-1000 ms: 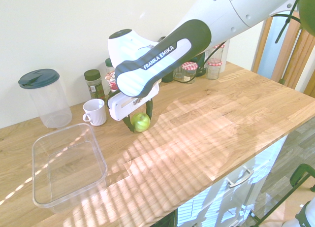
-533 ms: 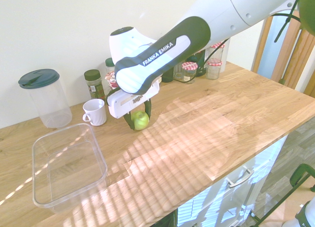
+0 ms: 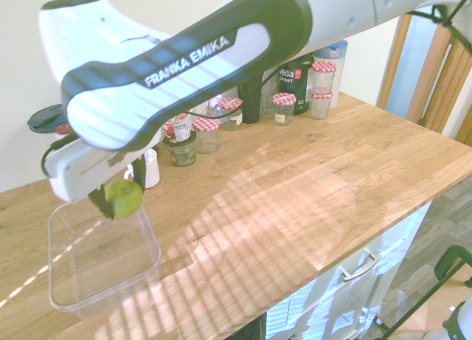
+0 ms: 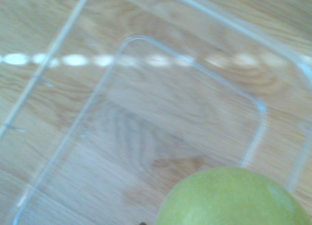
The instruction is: Put the apple into the container
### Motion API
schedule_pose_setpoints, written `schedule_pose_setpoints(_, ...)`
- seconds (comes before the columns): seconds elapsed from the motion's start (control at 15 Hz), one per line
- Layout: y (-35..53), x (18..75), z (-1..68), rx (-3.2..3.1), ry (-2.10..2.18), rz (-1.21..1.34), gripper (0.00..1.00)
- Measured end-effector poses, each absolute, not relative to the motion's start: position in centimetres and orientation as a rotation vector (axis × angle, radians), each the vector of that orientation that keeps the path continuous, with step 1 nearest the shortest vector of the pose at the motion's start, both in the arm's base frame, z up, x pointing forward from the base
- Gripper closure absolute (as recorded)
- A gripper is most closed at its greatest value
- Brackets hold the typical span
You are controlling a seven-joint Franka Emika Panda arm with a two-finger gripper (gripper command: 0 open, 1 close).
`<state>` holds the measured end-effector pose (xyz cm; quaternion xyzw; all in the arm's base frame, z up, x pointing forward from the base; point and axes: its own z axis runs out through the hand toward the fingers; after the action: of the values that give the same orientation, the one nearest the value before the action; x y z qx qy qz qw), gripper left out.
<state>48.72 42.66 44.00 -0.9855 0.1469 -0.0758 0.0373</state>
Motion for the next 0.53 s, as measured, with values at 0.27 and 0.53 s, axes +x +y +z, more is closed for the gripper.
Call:
schedule_pose_setpoints(0.27,46.8,49.5,39.0,-3.030,0.411,-0.197,0.00)
schedule_pose_setpoints(0.53,47.0,50.7,37.5,-3.040,0.436,-0.196,0.00)
